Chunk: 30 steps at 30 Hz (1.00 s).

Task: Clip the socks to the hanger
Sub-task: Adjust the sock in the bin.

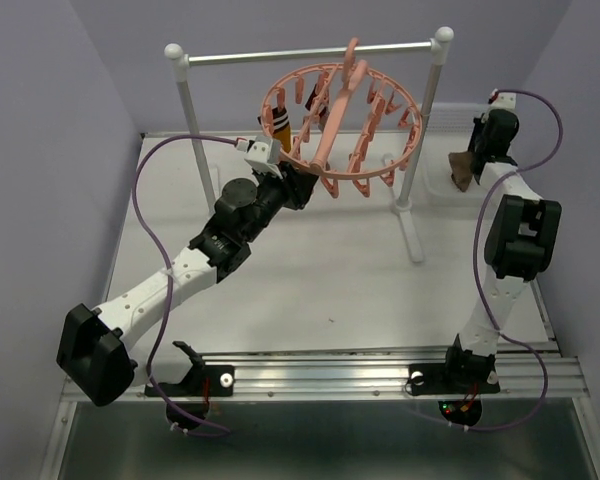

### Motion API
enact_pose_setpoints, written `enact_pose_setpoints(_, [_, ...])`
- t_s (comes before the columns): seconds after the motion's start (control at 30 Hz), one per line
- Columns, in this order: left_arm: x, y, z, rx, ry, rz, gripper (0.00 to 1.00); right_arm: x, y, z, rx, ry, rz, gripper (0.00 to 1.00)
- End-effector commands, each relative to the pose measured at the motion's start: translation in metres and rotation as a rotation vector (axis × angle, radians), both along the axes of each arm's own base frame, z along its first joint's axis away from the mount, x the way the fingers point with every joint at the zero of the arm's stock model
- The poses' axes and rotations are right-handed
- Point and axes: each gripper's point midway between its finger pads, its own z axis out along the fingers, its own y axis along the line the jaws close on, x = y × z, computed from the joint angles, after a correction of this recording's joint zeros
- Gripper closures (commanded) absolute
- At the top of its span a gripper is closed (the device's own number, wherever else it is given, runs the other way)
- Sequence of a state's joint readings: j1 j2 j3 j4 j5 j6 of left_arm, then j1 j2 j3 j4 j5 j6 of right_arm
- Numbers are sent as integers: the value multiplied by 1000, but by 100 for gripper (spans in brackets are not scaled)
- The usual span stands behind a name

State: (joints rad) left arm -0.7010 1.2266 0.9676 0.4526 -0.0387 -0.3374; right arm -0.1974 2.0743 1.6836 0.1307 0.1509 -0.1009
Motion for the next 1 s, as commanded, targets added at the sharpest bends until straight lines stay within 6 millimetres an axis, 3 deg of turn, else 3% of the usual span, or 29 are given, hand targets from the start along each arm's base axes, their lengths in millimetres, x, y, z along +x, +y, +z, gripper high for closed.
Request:
enact_pose_setpoints(0.0, [2,-4,40,-51,-94,-1,100,-3,-12,-27,40,-66,-84,99])
enact_pose_setpoints(0.07, [3,-5,40,-48,-95,1,100,-3,-5,-39,54,-68,-47,99])
enact_pose_setpoints(0.1, [3,-5,40,-48,-95,1,100,-8,-2,-54,60,-47,-39,99])
enact_pose_setpoints(0.2, [5,-5,39,-50,-88,3,100,-10,9,-65,72,-37,21,99])
enact_pose_setpoints(0.3, [6,-5,38,-48,-87,10,100,-12,17,-66,75,-38,43,93])
enact_pose_setpoints(0.33, [6,-6,37,-47,-84,10,100,-14,19,-70,76,-30,47,87])
enact_pose_setpoints(0.37, [7,-6,36,-47,-84,11,100,-15,20,-69,76,-30,53,67])
enact_pose_setpoints(0.5, [7,-6,35,-44,-83,11,100,-18,20,-61,61,-21,61,54])
enact_pose_setpoints(0.53, [7,-5,37,-43,-87,15,100,-19,19,-59,55,-9,60,45])
enact_pose_setpoints(0.7, [7,-5,36,-39,-89,15,100,-19,25,-59,49,53,107,41])
enact_pose_setpoints(0.83, [7,-4,34,-30,-90,17,100,-17,32,-83,25,172,186,41])
enact_pose_setpoints(0.97, [6,-3,35,-30,-92,19,100,-19,28,-92,-7,248,190,41])
